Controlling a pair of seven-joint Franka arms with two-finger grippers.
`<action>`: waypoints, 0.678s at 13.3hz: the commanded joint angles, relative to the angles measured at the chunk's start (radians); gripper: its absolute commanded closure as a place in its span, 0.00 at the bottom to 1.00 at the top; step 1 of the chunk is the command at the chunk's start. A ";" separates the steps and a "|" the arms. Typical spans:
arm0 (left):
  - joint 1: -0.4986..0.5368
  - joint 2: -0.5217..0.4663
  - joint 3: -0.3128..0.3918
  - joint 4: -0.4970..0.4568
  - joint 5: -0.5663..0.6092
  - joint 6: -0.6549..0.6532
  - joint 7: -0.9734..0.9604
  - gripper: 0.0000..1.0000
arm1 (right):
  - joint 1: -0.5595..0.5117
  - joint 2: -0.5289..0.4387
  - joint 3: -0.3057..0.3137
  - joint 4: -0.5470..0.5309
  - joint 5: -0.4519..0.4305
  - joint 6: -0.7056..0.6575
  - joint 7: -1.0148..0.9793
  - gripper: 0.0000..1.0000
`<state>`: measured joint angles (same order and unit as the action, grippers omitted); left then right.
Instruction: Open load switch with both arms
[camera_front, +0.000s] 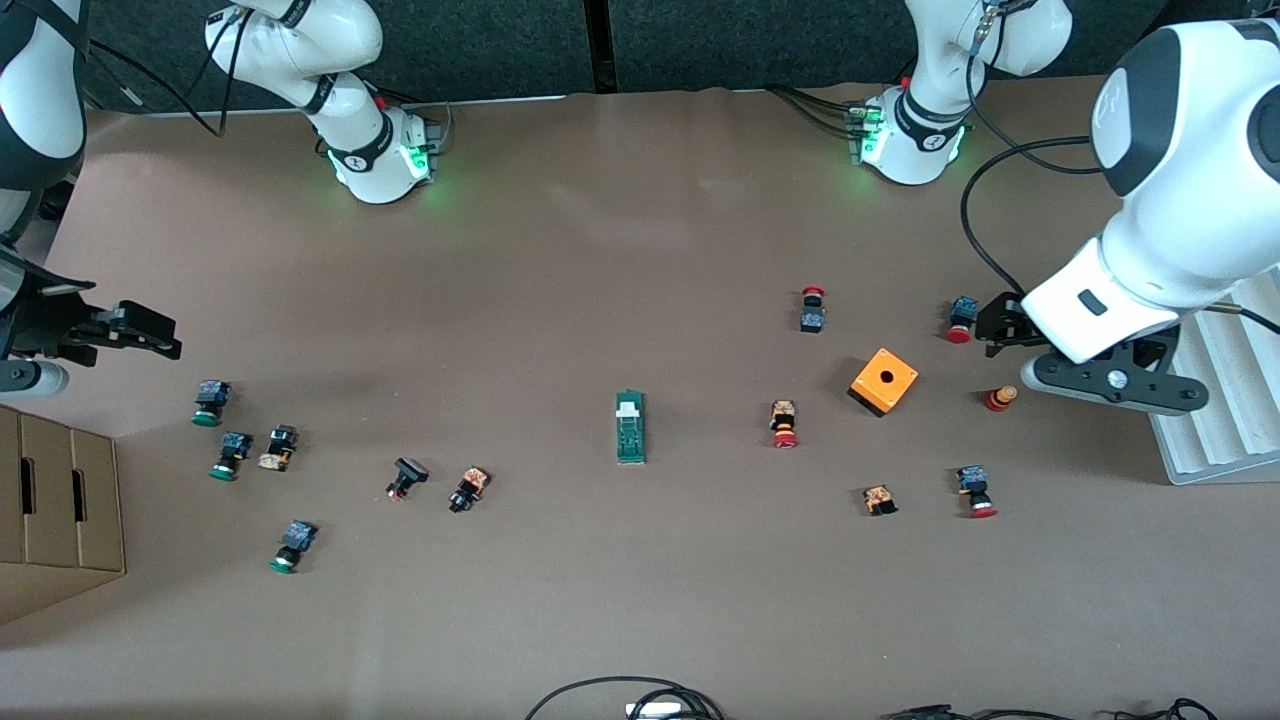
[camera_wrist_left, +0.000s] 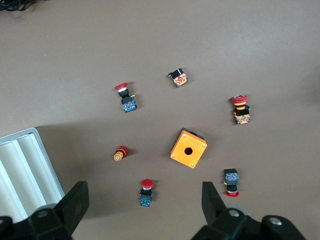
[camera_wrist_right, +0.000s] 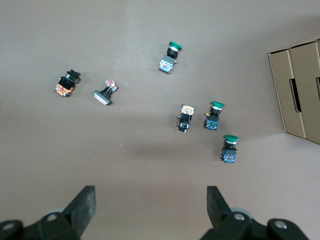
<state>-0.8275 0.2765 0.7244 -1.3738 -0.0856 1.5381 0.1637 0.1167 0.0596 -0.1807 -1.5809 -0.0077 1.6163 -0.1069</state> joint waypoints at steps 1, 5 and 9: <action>-0.009 0.003 0.007 0.013 -0.022 -0.025 0.014 0.00 | -0.005 0.000 0.003 -0.001 -0.017 0.007 -0.004 0.00; 0.005 -0.014 -0.032 0.009 -0.017 -0.039 0.013 0.00 | -0.005 0.002 0.003 -0.001 -0.017 0.005 -0.004 0.00; 0.008 -0.019 -0.037 0.007 -0.016 -0.039 0.000 0.00 | -0.005 0.002 0.003 -0.001 -0.017 0.005 -0.004 0.00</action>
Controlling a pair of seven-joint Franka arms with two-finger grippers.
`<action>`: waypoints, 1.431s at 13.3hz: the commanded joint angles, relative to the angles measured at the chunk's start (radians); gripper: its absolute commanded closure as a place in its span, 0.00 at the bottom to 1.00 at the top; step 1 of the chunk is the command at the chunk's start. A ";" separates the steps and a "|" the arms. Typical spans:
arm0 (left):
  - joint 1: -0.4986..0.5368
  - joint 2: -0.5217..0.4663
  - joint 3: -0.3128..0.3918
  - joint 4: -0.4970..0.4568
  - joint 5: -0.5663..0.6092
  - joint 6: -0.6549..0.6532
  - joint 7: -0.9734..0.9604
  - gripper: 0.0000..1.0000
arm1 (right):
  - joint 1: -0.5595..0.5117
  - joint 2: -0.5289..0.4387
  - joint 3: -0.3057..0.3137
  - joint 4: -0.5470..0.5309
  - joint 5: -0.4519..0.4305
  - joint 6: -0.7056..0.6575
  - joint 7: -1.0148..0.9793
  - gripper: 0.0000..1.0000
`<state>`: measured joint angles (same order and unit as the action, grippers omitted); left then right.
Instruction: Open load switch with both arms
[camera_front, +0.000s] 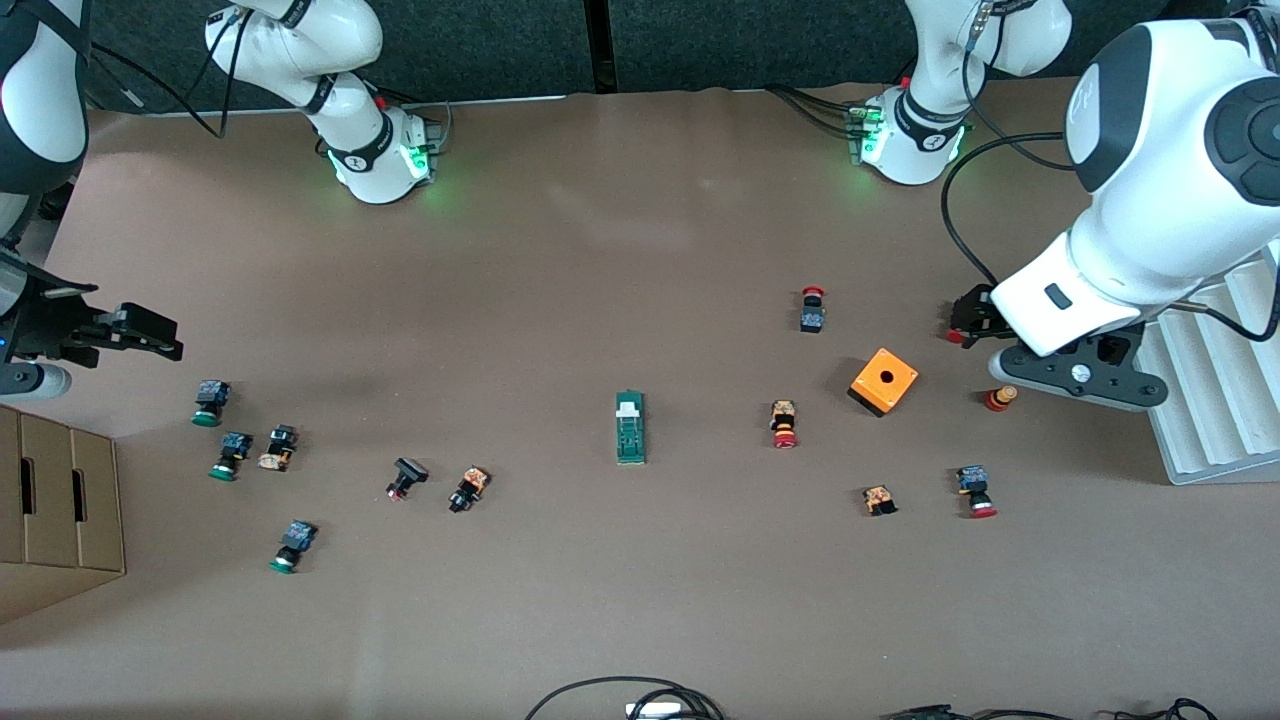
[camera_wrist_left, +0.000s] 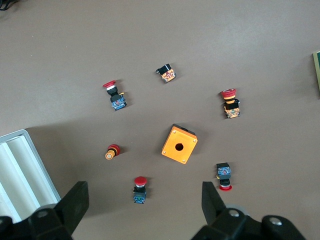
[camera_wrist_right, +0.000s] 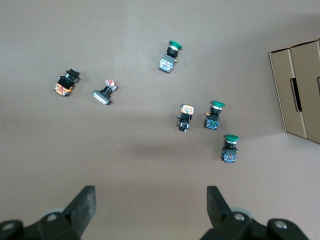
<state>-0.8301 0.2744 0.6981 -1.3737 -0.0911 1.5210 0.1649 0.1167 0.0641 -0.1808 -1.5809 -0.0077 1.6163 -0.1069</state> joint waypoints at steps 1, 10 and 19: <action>0.011 -0.020 -0.011 0.005 -0.010 -0.022 -0.002 0.00 | -0.005 -0.003 0.003 -0.001 -0.017 0.005 -0.004 0.00; 0.192 -0.066 -0.230 -0.011 0.044 -0.009 -0.008 0.00 | -0.006 -0.003 0.003 -0.001 -0.017 0.007 -0.004 0.00; 0.521 -0.090 -0.584 -0.021 0.048 -0.005 -0.062 0.00 | -0.006 -0.003 0.003 -0.001 -0.017 0.008 -0.004 0.00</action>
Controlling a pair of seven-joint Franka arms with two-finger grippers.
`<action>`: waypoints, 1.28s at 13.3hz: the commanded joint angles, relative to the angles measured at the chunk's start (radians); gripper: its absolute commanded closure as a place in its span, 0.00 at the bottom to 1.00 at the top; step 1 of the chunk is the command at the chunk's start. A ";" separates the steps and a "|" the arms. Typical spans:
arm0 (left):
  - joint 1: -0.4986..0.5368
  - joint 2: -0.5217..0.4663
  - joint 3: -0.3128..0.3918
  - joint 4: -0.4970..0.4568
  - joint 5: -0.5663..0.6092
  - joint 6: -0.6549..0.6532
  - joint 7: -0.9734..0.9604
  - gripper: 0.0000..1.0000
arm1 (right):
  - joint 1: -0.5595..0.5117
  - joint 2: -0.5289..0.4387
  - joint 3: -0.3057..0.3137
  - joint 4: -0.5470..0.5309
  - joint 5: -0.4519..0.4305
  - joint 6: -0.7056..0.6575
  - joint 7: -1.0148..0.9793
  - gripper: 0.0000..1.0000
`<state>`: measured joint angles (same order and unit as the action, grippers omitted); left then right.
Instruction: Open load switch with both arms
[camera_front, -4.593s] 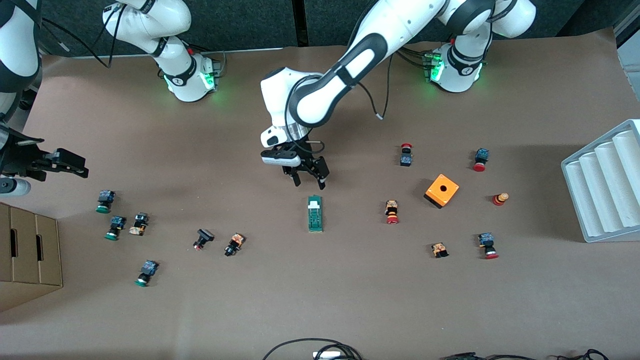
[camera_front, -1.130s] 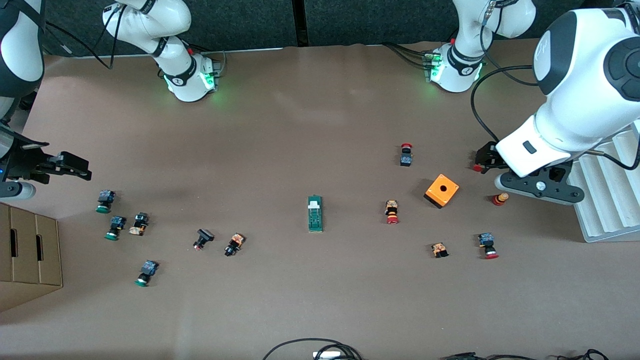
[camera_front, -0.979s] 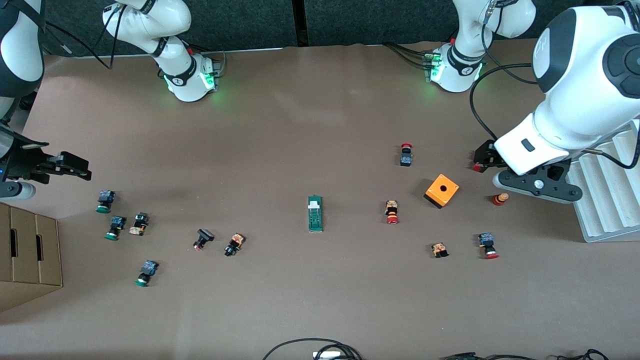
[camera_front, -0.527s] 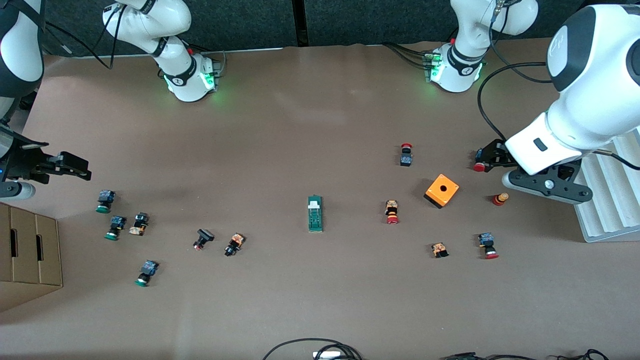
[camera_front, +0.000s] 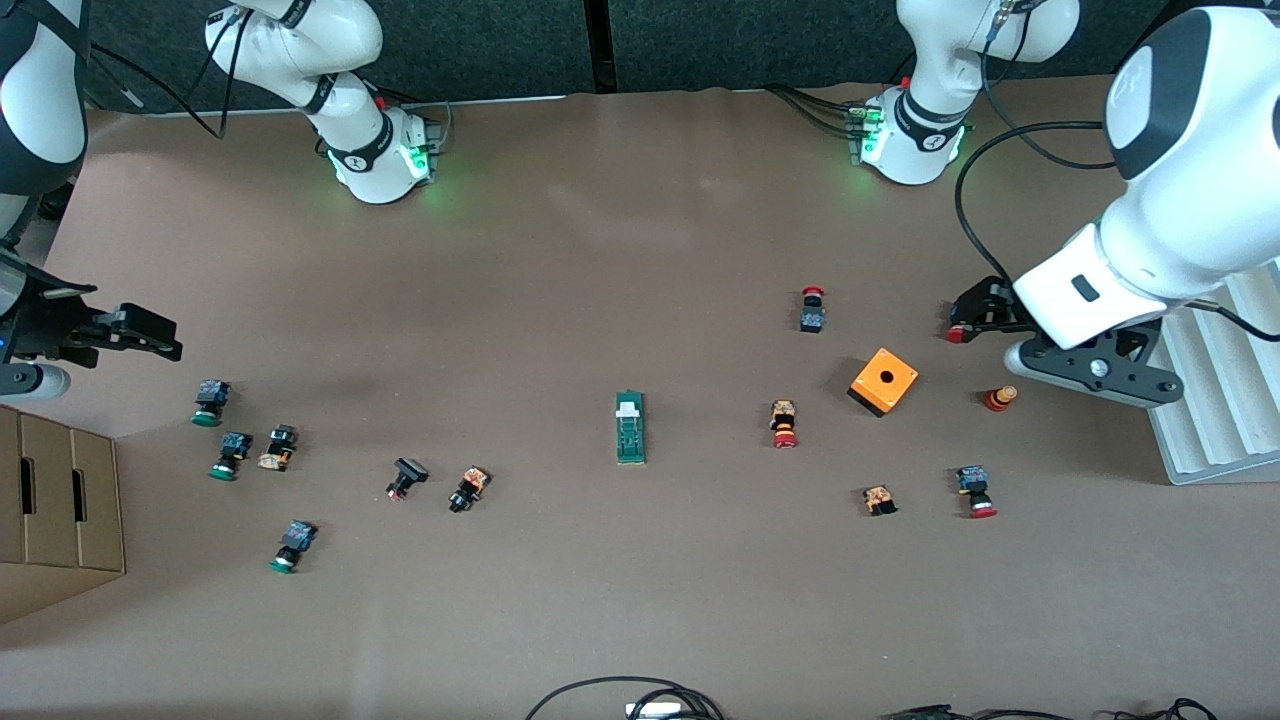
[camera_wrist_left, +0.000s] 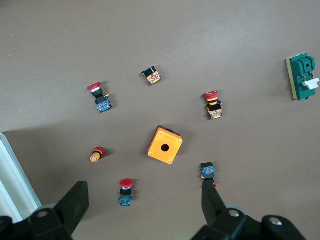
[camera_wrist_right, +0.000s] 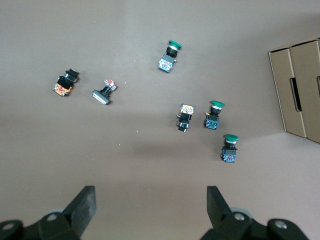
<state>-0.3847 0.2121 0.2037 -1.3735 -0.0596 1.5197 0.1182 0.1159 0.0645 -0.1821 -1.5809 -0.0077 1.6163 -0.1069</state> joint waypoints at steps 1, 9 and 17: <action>0.075 -0.026 -0.095 -0.019 0.030 -0.006 -0.015 0.00 | -0.005 -0.003 0.004 -0.001 -0.017 0.008 -0.004 0.00; 0.314 -0.023 -0.283 -0.025 0.032 0.025 -0.093 0.00 | -0.005 -0.003 0.004 -0.001 -0.017 0.008 -0.004 0.00; 0.454 -0.063 -0.377 -0.116 0.038 0.088 -0.134 0.00 | -0.004 -0.003 0.004 -0.001 -0.017 0.010 -0.004 0.00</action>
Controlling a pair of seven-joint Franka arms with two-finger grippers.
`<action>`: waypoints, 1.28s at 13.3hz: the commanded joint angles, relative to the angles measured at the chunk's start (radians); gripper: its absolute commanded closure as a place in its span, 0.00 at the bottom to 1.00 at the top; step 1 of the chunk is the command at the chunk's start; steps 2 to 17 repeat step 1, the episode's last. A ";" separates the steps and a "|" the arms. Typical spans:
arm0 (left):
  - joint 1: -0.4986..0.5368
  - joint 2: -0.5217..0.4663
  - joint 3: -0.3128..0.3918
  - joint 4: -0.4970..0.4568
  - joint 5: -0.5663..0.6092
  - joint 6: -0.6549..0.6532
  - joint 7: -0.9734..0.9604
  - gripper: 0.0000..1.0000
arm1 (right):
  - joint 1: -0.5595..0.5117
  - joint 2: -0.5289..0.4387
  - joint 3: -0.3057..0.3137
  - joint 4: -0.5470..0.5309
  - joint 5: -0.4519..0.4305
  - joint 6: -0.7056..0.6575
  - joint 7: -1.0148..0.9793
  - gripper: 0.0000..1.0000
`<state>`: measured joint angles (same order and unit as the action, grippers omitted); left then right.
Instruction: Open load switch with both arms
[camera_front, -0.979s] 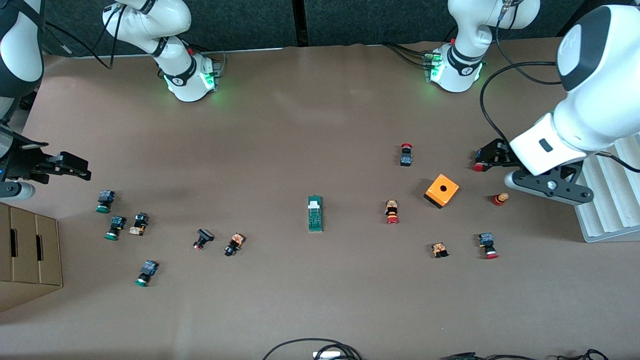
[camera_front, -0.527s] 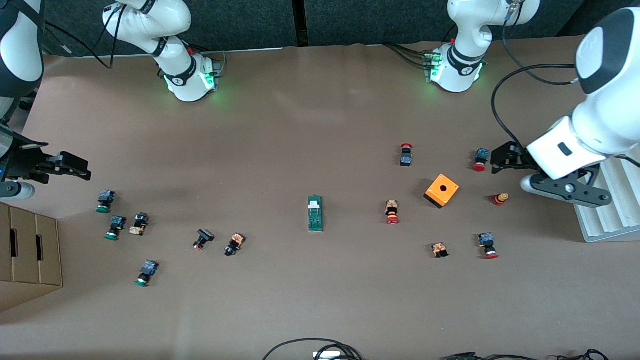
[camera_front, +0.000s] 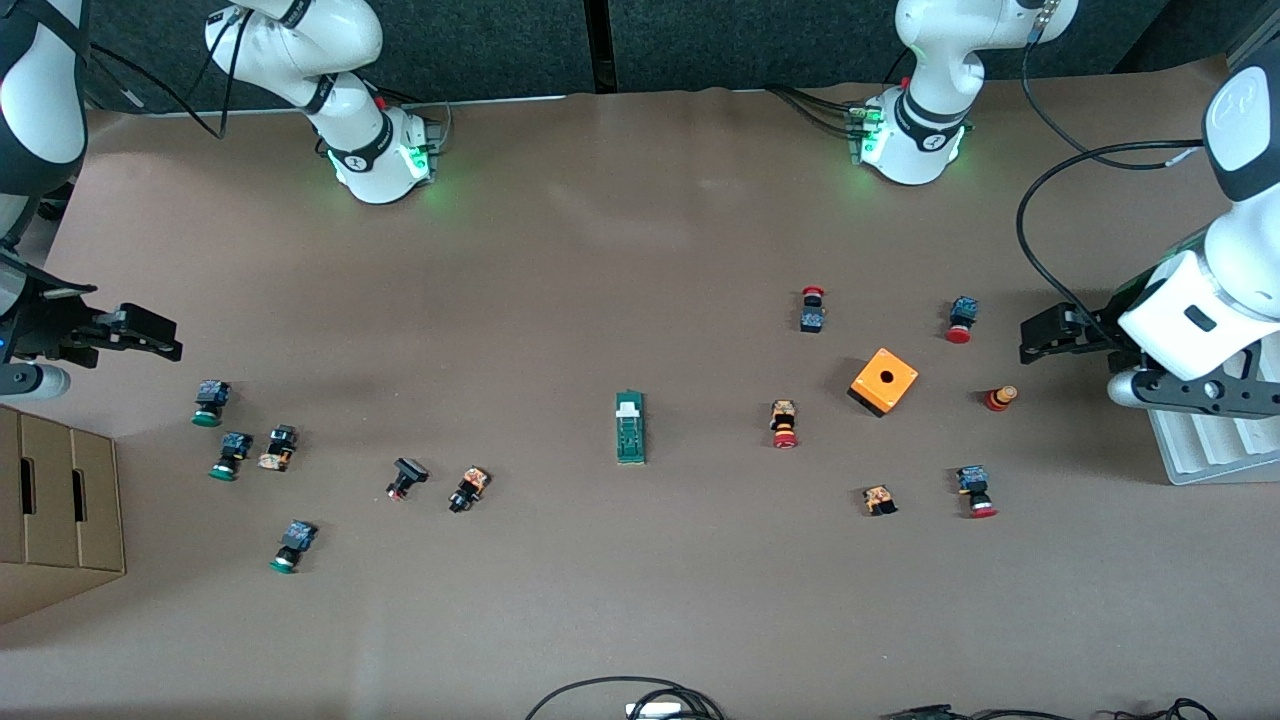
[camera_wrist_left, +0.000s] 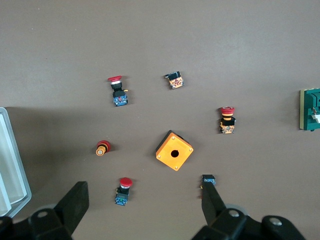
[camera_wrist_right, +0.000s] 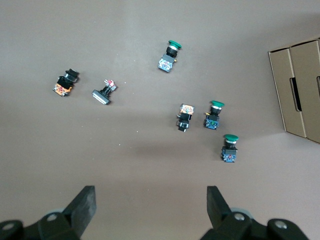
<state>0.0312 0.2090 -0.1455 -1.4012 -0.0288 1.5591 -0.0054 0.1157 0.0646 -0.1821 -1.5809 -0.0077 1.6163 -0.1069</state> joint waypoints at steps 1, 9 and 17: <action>0.044 -0.081 -0.028 -0.119 0.003 0.068 -0.010 0.00 | -0.004 -0.003 0.004 -0.001 -0.017 0.010 -0.005 0.00; 0.044 -0.081 -0.028 -0.119 0.003 0.068 -0.010 0.00 | -0.004 -0.003 0.004 -0.001 -0.017 0.010 -0.005 0.00; 0.044 -0.081 -0.028 -0.119 0.003 0.068 -0.010 0.00 | -0.004 -0.003 0.004 -0.001 -0.017 0.010 -0.005 0.00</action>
